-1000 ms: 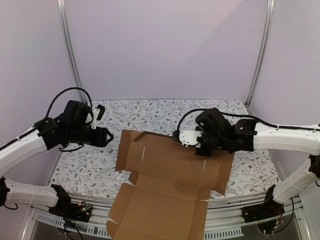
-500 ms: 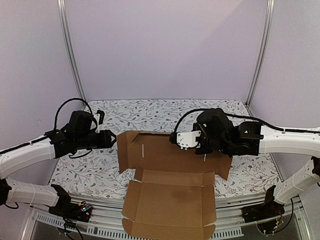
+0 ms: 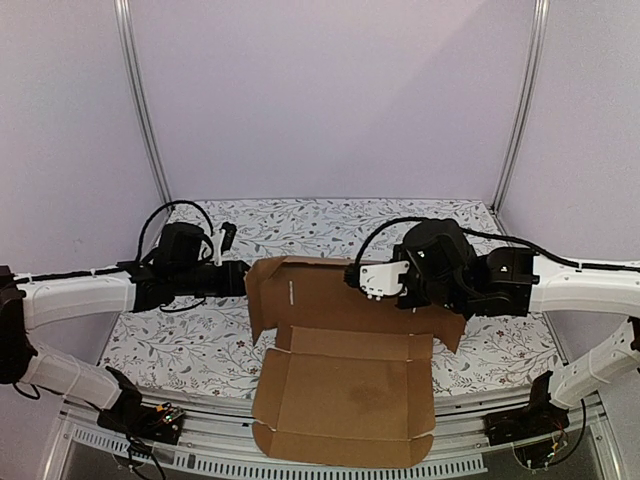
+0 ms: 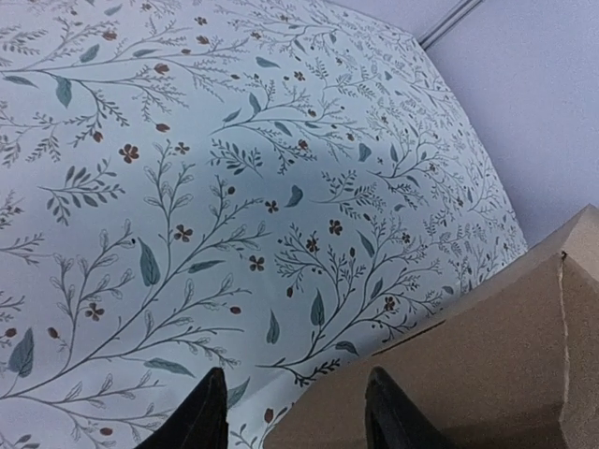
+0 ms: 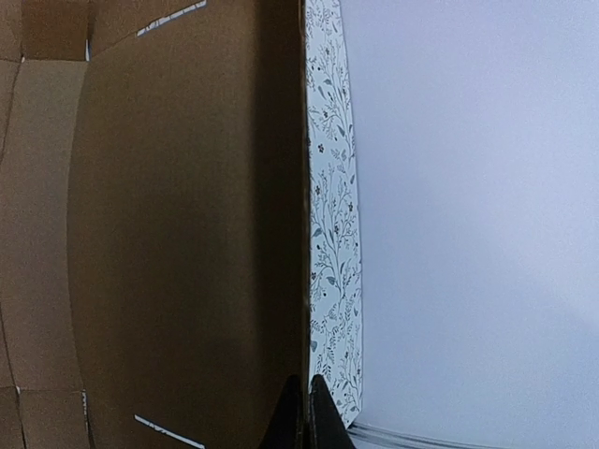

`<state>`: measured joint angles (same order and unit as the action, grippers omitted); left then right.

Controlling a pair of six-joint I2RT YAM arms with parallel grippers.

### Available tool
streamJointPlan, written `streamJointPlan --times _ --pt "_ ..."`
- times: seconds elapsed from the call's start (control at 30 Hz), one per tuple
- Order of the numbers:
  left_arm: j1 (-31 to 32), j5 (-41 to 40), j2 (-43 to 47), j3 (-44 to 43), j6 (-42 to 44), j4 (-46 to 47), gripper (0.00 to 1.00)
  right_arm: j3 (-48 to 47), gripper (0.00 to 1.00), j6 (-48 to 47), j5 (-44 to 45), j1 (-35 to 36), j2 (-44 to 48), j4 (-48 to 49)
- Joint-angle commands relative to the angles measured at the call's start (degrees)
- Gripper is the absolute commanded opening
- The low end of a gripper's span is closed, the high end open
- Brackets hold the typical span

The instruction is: Fold the paper box

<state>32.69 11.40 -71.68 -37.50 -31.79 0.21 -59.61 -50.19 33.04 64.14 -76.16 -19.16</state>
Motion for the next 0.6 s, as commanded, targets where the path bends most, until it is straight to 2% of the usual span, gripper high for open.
streamJointPlan --times 0.0,0.27,0.57 --pt "-0.5 7.9 -3.2 0.2 -0.5 4.7 0.48 1.0 0.0 1.4 1.4 0.5 1.3 2.3" --pt "1.4 11.4 -4.7 -1.4 -1.3 5.5 0.48 2.2 0.0 2.3 2.0 0.5 1.1 3.5" --pt "5.3 10.5 -4.3 -1.2 -0.6 4.0 0.47 3.5 0.0 3.4 1.7 0.5 1.4 4.1"
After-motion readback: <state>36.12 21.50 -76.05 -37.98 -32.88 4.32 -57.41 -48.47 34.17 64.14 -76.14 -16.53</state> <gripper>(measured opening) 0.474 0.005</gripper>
